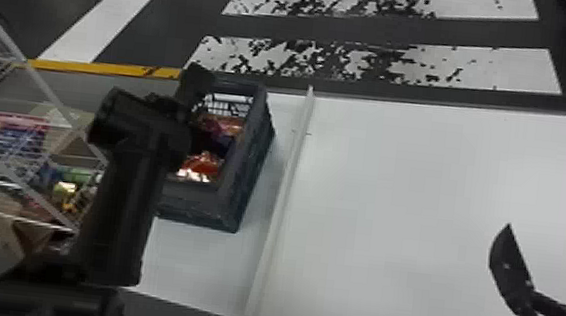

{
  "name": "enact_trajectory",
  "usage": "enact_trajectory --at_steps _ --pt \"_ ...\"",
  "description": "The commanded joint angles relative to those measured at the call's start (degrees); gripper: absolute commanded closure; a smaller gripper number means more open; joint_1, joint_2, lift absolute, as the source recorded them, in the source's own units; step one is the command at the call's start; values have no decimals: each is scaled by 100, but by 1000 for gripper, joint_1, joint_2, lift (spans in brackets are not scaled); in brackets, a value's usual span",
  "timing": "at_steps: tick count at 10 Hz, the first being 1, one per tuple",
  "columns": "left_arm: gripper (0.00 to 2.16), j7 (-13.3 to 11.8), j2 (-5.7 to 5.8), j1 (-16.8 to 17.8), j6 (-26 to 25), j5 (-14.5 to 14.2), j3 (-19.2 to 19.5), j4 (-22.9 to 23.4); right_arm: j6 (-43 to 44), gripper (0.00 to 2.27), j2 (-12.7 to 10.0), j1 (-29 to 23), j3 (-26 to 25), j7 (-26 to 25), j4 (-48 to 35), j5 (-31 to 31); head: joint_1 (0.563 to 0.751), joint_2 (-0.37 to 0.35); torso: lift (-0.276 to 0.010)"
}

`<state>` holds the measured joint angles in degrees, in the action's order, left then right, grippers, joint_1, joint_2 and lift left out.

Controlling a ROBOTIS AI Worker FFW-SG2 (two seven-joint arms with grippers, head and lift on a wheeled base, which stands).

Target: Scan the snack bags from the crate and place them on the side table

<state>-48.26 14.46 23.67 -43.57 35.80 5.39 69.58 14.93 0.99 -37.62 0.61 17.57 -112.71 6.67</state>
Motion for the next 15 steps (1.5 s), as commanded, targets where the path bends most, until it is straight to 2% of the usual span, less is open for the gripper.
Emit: enact_trajectory --at_steps 1,2,3,4,5,7,9,12,13,15 --pt "259 -26 22 173 89 67 -126 -383 -31 66 6 36 0 0 30 1 695 259 -94" --pt "650 -175 22 226 353 94 -126 -533 -31 66 15 62 0 0 65 1 695 259 -94" --pt "778 -307 31 252 405 94 -126 -603 -31 66 24 71 0 0 83 10 695 253 -94" --pt "1177 -395 39 252 405 59 -99 -594 -31 66 24 80 0 0 100 28 695 247 -94" --pt "2003 -307 22 208 335 -56 76 -524 -31 66 24 80 0 0 100 37 695 243 -94" --pt "2135 -448 22 -3 54 -223 340 -58 -48 66 24 71 0 0 100 37 695 248 -94" --pt "2135 -782 66 -55 -104 -425 700 223 -48 66 24 71 18 0 100 45 695 256 -94" --pt "2135 -1239 303 -108 -526 -952 1087 575 -119 66 15 71 44 0 92 45 695 274 -94" --pt "2135 -1309 373 -178 -684 -1198 1210 715 -119 66 15 71 53 0 92 45 695 283 -94" --pt "2135 -1432 417 -240 -825 -1682 1509 900 -136 66 6 71 79 0 83 45 695 296 -94"
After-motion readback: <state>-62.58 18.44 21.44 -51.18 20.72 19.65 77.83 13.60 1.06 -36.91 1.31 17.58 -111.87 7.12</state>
